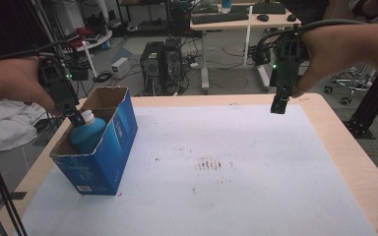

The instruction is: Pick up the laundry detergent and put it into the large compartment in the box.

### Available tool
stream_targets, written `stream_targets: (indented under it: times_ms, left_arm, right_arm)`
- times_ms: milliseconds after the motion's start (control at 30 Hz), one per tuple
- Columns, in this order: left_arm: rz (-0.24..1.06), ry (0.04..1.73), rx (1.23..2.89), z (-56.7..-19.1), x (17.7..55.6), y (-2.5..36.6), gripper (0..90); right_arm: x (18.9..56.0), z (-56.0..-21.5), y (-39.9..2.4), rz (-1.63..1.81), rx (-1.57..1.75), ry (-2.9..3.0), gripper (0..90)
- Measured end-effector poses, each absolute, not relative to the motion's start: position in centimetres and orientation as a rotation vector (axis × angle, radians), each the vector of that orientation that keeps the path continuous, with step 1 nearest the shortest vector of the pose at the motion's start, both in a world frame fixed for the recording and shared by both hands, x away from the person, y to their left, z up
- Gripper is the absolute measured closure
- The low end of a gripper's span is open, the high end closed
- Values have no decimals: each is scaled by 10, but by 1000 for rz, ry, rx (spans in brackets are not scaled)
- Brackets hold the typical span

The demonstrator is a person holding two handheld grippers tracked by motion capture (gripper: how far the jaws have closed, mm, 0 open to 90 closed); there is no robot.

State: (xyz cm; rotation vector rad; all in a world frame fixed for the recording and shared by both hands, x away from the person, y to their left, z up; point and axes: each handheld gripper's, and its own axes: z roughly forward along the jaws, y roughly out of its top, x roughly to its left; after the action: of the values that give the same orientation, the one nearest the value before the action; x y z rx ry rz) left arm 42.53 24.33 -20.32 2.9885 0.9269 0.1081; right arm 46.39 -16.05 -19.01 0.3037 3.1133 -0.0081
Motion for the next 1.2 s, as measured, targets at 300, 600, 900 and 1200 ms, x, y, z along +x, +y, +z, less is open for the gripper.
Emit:
stream_targets:
  times_ms: [300,600,900,1200]
  left_arm:
    - [153,826,3022,-189,419,218,126]
    - [147,648,3067,-185,414,181,103]
    - [169,449,3107,-193,408,141,59]
    - [154,307,3101,-202,411,110,43]
  right_arm:
    - [461,-190,-160,-6,284,3115,33]
    - [459,-190,-159,-13,267,3116,33]
    - [454,-193,-159,-16,276,3121,33]
    - [449,-200,-159,-23,251,3130,33]
